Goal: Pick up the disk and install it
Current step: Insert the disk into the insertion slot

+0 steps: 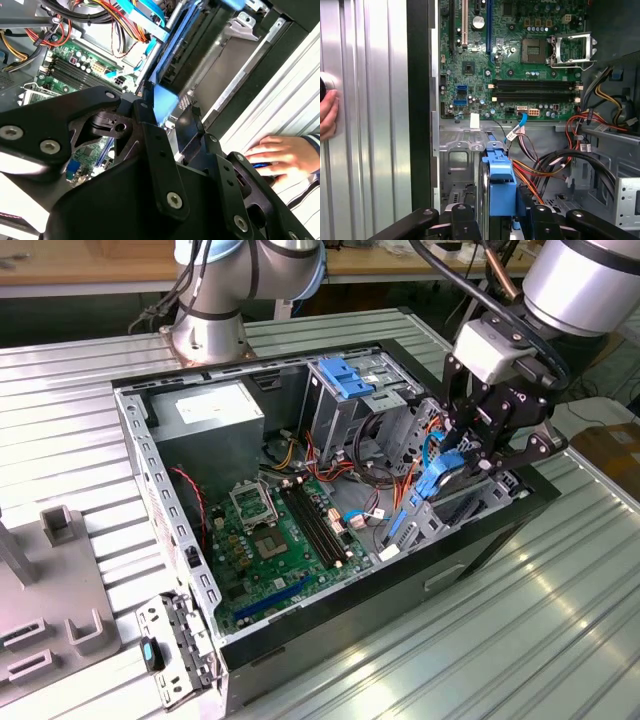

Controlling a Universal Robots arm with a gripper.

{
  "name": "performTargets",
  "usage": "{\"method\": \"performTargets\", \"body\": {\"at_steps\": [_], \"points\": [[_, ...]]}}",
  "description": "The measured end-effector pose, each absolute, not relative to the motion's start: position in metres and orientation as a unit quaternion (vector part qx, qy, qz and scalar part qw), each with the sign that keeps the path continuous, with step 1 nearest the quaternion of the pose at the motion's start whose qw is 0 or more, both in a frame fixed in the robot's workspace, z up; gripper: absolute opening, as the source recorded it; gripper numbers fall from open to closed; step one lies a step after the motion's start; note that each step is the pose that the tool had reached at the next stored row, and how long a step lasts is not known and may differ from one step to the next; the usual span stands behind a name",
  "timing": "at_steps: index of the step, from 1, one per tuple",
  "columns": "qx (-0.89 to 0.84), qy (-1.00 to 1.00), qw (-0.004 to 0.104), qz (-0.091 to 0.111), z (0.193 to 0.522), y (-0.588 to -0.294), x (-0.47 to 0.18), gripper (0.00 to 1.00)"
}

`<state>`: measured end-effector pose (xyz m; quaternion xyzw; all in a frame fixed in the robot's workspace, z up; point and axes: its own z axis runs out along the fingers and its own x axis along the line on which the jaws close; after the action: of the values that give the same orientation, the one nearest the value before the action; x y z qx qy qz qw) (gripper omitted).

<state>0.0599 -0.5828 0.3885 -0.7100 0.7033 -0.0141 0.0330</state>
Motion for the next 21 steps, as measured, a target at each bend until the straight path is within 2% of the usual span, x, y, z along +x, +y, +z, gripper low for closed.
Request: {"method": "performTargets", "body": {"at_steps": [21], "points": [[-0.710,0.703,0.033,-0.014,0.3883,-0.5815,0.0659,0.44]]}}
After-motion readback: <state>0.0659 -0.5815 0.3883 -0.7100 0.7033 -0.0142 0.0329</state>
